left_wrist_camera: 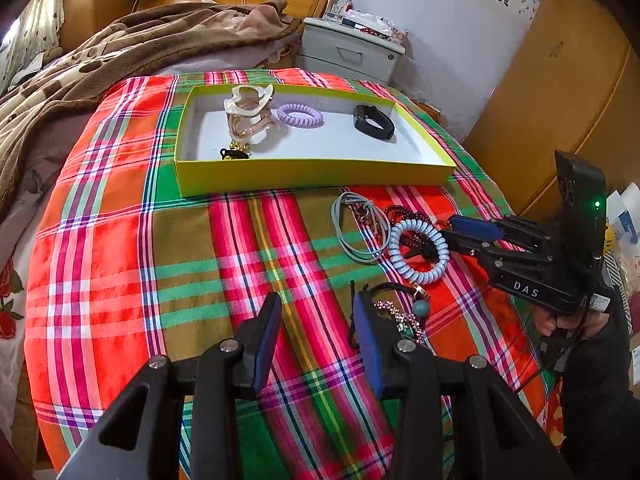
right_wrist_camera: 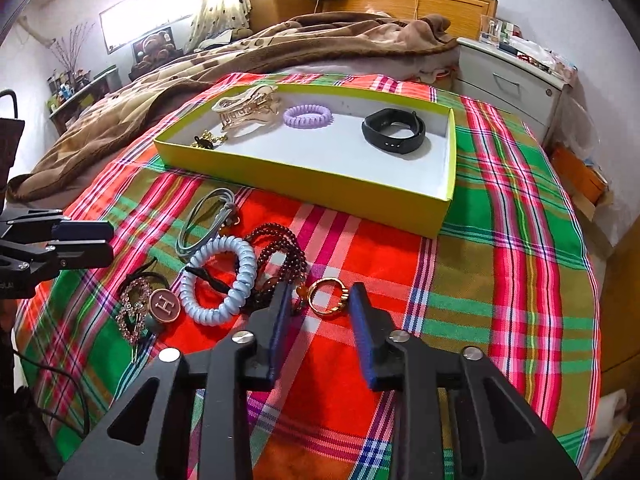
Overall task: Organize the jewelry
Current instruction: 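Move the right tool to the gold ring while the left tool approaches the beaded pendant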
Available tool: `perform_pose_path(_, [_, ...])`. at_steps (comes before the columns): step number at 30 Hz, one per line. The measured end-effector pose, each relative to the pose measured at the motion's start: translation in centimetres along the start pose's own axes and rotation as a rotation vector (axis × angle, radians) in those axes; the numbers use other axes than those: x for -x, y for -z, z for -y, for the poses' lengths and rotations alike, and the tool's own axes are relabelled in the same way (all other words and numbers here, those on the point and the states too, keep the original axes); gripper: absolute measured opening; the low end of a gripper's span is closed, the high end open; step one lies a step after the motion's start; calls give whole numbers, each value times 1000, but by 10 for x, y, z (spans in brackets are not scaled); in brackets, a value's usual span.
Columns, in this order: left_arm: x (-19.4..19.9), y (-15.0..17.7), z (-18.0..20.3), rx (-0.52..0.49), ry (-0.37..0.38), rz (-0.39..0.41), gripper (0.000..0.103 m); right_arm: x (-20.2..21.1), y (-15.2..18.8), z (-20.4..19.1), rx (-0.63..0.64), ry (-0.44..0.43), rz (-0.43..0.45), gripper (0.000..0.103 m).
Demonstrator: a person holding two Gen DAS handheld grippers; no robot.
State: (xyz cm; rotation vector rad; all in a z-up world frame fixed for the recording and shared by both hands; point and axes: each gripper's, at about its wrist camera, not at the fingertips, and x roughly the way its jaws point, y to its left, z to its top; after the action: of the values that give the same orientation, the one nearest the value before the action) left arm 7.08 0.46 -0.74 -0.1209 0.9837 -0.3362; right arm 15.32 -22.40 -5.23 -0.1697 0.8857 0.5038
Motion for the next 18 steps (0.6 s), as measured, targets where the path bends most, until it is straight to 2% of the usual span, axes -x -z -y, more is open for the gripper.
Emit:
perform_pose_path(3, [1, 1, 0, 1, -1, 0, 39, 1, 2, 6, -30, 1, 2, 14])
perform_pose_path(6, [1, 3, 1, 1, -4, -4, 39, 4, 3, 11, -48, -8, 10, 13])
perform_pose_path(12, [2, 3, 6, -9, -6, -3, 39, 10, 7, 15, -74, -8, 29, 4])
perform_pose_path(18, [0, 3, 10, -17, -3, -8, 39, 13, 4, 22, -115, -12, 53, 5])
